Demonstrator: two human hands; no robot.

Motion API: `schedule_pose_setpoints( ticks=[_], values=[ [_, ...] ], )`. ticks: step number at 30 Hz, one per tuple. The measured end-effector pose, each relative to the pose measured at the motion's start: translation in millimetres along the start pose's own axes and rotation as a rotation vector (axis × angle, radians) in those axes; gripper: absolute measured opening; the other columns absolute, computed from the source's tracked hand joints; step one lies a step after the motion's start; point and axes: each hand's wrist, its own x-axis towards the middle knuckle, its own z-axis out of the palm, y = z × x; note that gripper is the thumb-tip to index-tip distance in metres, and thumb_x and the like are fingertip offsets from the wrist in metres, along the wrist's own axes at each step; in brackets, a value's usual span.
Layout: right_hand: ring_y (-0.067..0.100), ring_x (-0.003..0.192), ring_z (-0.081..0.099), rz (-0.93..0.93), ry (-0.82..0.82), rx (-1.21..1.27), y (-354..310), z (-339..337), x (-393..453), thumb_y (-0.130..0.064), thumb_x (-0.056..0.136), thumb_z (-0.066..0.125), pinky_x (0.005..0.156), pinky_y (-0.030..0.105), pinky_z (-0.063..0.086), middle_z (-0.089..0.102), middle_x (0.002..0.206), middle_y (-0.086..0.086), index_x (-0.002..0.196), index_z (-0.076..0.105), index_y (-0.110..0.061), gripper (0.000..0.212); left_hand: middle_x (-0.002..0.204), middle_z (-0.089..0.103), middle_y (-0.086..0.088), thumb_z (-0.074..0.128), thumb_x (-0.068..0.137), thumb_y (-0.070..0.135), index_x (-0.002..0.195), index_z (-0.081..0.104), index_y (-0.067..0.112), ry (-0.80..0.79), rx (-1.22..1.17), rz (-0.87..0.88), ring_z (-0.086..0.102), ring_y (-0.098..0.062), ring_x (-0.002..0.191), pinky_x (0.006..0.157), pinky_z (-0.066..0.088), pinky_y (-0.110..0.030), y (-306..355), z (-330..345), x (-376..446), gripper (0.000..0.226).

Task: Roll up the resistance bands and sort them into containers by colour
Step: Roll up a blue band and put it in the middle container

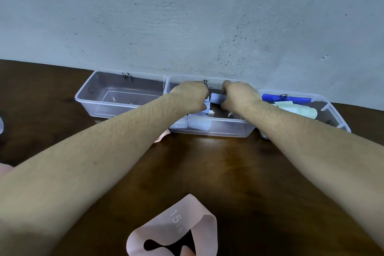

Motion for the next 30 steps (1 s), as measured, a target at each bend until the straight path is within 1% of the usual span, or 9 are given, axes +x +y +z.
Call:
schedule_pose_setpoints(
  ticks=[2,5,6,8,11,15,20,25,30],
  values=[
    [0.028,0.088,0.054,-0.035,0.022,-0.012,-0.4,-0.5,-0.3,-0.012,0.087,0.057,0.061,0.033,0.041,0.053,0.087,0.004,0.112,0.047,-0.017,0.027,0.127,0.059,-0.004,0.058,0.094,0.023,0.127,0.063,0.015,-0.001,0.01,0.003,0.058,-0.025,0.112,0.092,0.049,-0.037,1.1,-1.3,-1.0,0.034],
    [0.027,0.084,0.054,-0.091,0.02,-0.023,-2.1,-1.1,1.6,-0.012,0.087,0.056,0.063,0.033,0.041,0.057,0.09,0.006,0.104,0.043,-0.021,0.023,0.124,0.061,-0.006,0.058,0.093,0.023,0.106,0.062,0.018,-0.012,0.02,-0.009,0.06,-0.026,0.109,0.09,0.051,-0.037,1.8,-0.9,-0.3,0.014],
    [0.027,0.084,0.054,-0.098,0.013,-0.008,-1.9,-0.6,2.5,-0.011,0.087,0.056,0.063,0.033,0.04,0.058,0.09,0.006,0.105,0.045,-0.021,0.023,0.124,0.061,-0.007,0.059,0.093,0.023,0.104,0.063,0.015,-0.007,0.025,-0.011,0.06,-0.027,0.109,0.089,0.051,-0.038,1.6,-0.8,0.0,0.014],
    [0.027,0.084,0.053,-0.096,0.016,0.029,-0.1,-0.2,3.7,-0.011,0.087,0.057,0.062,0.031,0.038,0.056,0.088,0.005,0.11,0.05,-0.02,0.026,0.124,0.06,-0.007,0.059,0.093,0.024,0.114,0.066,0.009,0.001,0.02,-0.012,0.059,-0.027,0.109,0.09,0.05,-0.039,1.5,-1.0,-0.6,0.027],
    [0.026,0.084,0.053,-0.087,0.019,0.035,0.9,-1.1,4.0,-0.011,0.088,0.056,0.057,0.03,0.035,0.052,0.085,0.002,0.112,0.051,-0.021,0.026,0.125,0.059,-0.006,0.059,0.095,0.026,0.122,0.065,0.01,0.008,0.009,-0.005,0.058,-0.026,0.11,0.091,0.049,-0.038,1.6,-2.1,-1.7,0.032],
    [0.027,0.086,0.055,-0.096,0.024,-0.015,-1.0,-2.4,2.3,-0.014,0.088,0.056,0.061,0.031,0.038,0.056,0.09,0.004,0.113,0.049,-0.021,0.026,0.121,0.062,-0.007,0.062,0.093,0.029,0.103,0.062,0.011,-0.001,0.007,-0.01,0.06,-0.026,0.108,0.09,0.051,-0.038,-0.6,-2.1,-0.3,0.021],
    [0.026,0.085,0.054,-0.087,0.024,-0.036,0.6,-3.1,0.9,-0.019,0.086,0.06,0.058,0.031,0.037,0.053,0.087,0.002,0.117,0.05,-0.021,0.033,0.122,0.061,-0.006,0.063,0.093,0.032,0.119,0.065,0.009,0.011,-0.002,-0.007,0.059,-0.025,0.109,0.091,0.05,-0.039,-0.7,-3.5,-4.8,0.034],
    [0.025,0.084,0.053,-0.088,0.032,-0.058,0.6,-3.1,-2.7,-0.022,0.087,0.061,0.051,0.03,0.032,0.045,0.077,-0.001,0.121,0.051,-0.022,0.036,0.12,0.062,-0.006,0.062,0.092,0.03,0.104,0.064,0.012,0.014,0.039,-0.019,0.06,-0.025,0.106,0.089,0.052,-0.042,-0.6,-6.8,-5.9,0.022],
    [0.023,0.085,0.051,-0.087,0.016,-0.084,-0.9,-6.4,-5.7,-0.02,0.09,0.057,0.064,0.031,0.039,0.053,0.092,0.002,0.125,0.056,-0.02,0.034,0.121,0.06,-0.003,0.058,0.091,0.024,0.116,0.067,0.015,0.032,0.058,-0.011,0.058,-0.027,0.107,0.087,0.054,-0.042,5.5,-9.2,-9.6,0.028]
  ],
)
